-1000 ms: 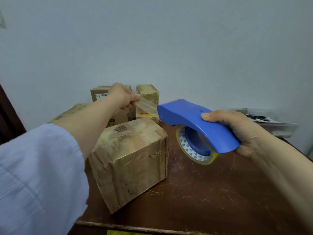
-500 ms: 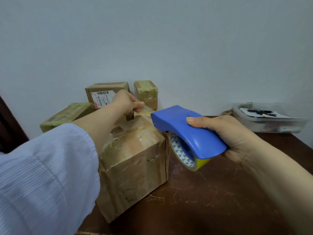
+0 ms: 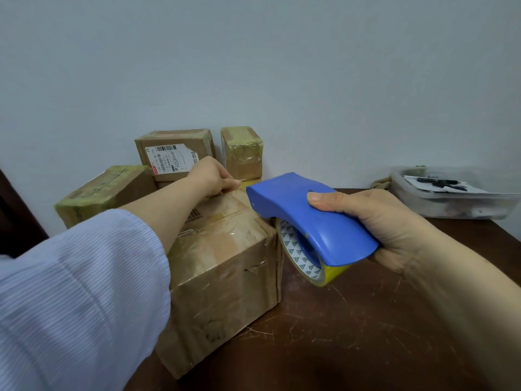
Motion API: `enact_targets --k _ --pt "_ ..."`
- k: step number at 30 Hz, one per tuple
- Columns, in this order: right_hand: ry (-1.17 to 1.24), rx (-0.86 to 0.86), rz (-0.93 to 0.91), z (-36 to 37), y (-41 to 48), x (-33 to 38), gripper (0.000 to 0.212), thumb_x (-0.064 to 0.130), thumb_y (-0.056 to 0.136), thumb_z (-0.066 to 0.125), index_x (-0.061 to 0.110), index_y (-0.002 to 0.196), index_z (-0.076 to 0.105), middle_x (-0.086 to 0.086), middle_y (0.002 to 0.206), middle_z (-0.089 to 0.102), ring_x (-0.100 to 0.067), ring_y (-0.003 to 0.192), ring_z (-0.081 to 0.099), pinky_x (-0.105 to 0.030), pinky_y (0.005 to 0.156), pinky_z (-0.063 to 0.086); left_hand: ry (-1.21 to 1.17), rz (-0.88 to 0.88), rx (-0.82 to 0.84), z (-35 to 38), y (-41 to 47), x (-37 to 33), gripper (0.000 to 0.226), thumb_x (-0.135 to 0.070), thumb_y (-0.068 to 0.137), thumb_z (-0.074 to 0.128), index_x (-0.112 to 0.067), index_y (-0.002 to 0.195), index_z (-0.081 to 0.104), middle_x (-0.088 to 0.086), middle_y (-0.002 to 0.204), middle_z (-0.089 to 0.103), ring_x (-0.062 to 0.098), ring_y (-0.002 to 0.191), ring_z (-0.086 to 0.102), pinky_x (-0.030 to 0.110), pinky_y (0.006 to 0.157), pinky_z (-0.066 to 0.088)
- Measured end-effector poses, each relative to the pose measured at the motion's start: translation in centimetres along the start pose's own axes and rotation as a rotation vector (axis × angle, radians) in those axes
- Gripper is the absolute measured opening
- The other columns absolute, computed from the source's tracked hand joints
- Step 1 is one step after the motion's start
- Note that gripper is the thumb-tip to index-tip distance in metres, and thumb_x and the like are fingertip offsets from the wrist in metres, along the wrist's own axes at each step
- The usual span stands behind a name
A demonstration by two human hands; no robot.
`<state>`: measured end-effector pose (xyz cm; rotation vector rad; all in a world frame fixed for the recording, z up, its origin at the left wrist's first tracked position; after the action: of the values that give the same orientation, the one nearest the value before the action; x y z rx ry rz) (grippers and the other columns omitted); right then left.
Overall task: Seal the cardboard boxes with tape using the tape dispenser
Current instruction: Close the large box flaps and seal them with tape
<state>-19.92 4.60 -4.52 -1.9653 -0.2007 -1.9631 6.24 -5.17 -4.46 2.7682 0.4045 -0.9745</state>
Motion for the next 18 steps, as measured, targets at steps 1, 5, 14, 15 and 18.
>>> enact_targets --k 1,5,14,15,18 --pt "-0.001 0.001 0.001 0.0 0.0 0.0 0.03 0.026 0.045 0.076 0.004 0.065 0.07 -0.011 0.064 0.071 -0.016 0.049 0.065 -0.022 0.046 0.052 0.015 0.0 0.006 0.2 0.0 0.0 0.023 -0.027 0.084 0.072 -0.007 0.095 0.076 0.0 0.069 0.064 0.012 0.061 0.051 0.026 0.067 0.043" --pt "0.017 0.007 0.005 0.2 0.1 0.0 0.027 0.025 0.046 0.076 0.004 0.062 0.069 -0.011 0.064 0.07 -0.017 0.048 0.065 -0.022 0.045 0.051 0.098 -0.016 0.009 0.5 0.0 0.1 0.029 -0.026 0.086 0.069 -0.005 0.107 0.073 0.011 0.109 0.07 0.024 0.102 0.061 0.028 0.083 0.044" --pt "0.075 0.017 0.02 0.0 0.1 -0.3 0.033 0.023 0.046 0.076 0.005 0.073 0.07 -0.01 0.069 0.072 -0.017 0.053 0.067 -0.023 0.048 0.054 0.281 -0.101 -0.029 -1.0 -0.2 1.2 0.034 -0.027 0.085 0.066 -0.001 0.108 0.069 0.014 0.095 0.068 0.026 0.078 0.06 0.035 0.071 0.049" --pt "0.086 0.018 0.022 0.0 0.1 -0.3 0.033 0.023 0.047 0.076 0.005 0.073 0.07 -0.01 0.069 0.072 -0.017 0.053 0.067 -0.023 0.047 0.054 0.219 -0.071 -0.076 -1.5 -0.3 0.5 0.026 -0.018 0.085 0.061 0.001 0.1 0.071 0.015 0.089 0.068 0.027 0.073 0.058 0.037 0.069 0.05" --pt "0.114 0.025 0.025 0.2 0.2 -0.4 0.032 0.022 0.049 0.075 0.005 0.075 0.07 -0.008 0.068 0.072 -0.016 0.053 0.067 -0.022 0.046 0.052 -0.107 -0.01 0.092 -1.0 -2.3 -2.1 0.016 -0.011 0.077 0.053 -0.003 0.087 0.063 0.01 0.086 0.064 0.025 0.078 0.058 0.032 0.08 0.051"
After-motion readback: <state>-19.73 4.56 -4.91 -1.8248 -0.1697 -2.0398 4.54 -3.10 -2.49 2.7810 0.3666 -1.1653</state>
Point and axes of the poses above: each hand's wrist, its own y-axis towards the middle knuckle, its own z-axis out of the palm, x = y × z, the point moved 10 cm from there along y, towards the middle knuckle
